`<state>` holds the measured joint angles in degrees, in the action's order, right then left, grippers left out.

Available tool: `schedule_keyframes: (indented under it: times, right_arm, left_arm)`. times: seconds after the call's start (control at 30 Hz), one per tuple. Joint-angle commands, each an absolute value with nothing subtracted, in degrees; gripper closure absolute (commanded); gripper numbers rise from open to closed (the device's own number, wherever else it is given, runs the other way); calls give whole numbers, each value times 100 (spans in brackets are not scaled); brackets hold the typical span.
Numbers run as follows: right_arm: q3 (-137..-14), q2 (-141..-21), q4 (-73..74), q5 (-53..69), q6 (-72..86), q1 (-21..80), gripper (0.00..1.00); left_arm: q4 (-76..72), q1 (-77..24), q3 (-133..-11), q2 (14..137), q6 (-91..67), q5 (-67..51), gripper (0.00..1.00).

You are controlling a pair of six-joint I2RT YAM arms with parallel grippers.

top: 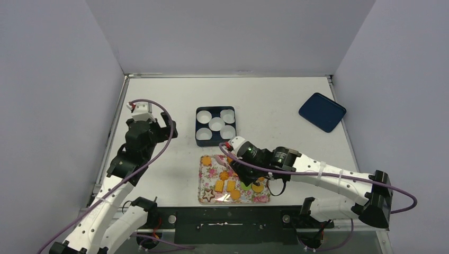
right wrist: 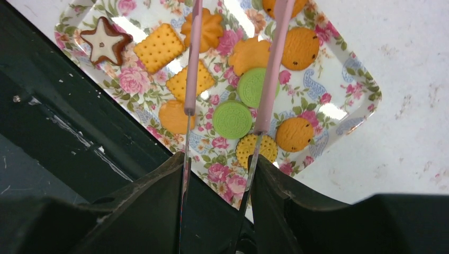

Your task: Pack the cookies

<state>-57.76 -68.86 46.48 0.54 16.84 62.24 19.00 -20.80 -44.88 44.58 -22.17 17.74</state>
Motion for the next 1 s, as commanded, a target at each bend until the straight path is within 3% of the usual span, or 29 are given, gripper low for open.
schedule_keyframes:
  times: [0.0, 0.97]
  right_arm:
    - [-6099, -7057, 5122, -957, 2655, 6561, 58]
    - [-6380, -8226, 5007, -1405, 3559, 6890, 61]
  left_arm:
    - [2063, -2030, -4434, 4129, -1844, 2016, 3]
    - [2162, -2087, -4320, 3868, -1925, 2250, 3]
